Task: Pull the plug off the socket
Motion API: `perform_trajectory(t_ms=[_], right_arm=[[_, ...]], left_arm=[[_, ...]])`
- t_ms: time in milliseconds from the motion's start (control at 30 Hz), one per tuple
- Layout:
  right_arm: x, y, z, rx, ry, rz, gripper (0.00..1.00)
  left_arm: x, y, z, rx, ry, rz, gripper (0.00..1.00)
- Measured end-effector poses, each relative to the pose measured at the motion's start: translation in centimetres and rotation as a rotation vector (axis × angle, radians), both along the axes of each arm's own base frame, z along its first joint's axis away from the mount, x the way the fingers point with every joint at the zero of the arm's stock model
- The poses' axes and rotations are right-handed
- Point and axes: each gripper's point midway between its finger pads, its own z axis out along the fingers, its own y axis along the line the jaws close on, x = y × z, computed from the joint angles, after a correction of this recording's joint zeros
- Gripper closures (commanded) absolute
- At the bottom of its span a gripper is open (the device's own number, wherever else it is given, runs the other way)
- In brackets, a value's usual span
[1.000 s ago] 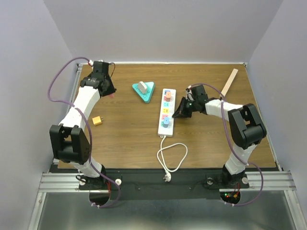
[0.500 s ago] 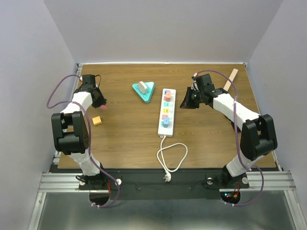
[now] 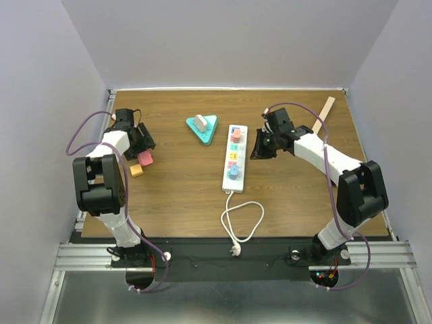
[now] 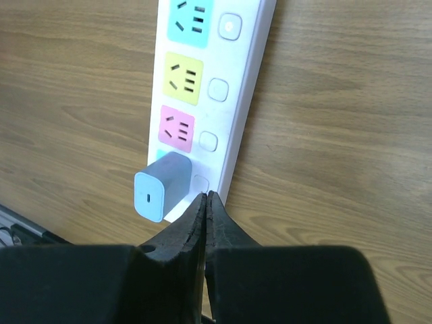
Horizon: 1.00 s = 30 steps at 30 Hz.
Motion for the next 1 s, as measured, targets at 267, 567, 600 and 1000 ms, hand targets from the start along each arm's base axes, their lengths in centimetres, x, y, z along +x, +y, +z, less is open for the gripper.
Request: perform_trajectory(t_ms=[267, 567, 600, 1000], right_arm=[[2.3, 1.5, -2.3, 0.015, 0.037, -0.011, 1.0], [3.7, 5.7, -5.6, 0.208, 0.134, 0.024, 1.0], [3.7, 6.0, -5.8, 0.222, 0.144, 0.024, 1.0], [4.3, 6.5, -5.6, 0.274, 0.128, 0.018, 1.0]], left_arm=[[-0.7, -8.8, 5.4, 0.001, -0.081, -0.182, 0.02], [-2.9, -22.2, 10.3, -0.048, -0.178, -0.437, 0.03], [-3.1, -22.8, 10.0, -0.043, -0.167, -0.447, 0.05], [-4.7, -25.8, 6.1, 0.03, -0.071, -0.512, 0.5]])
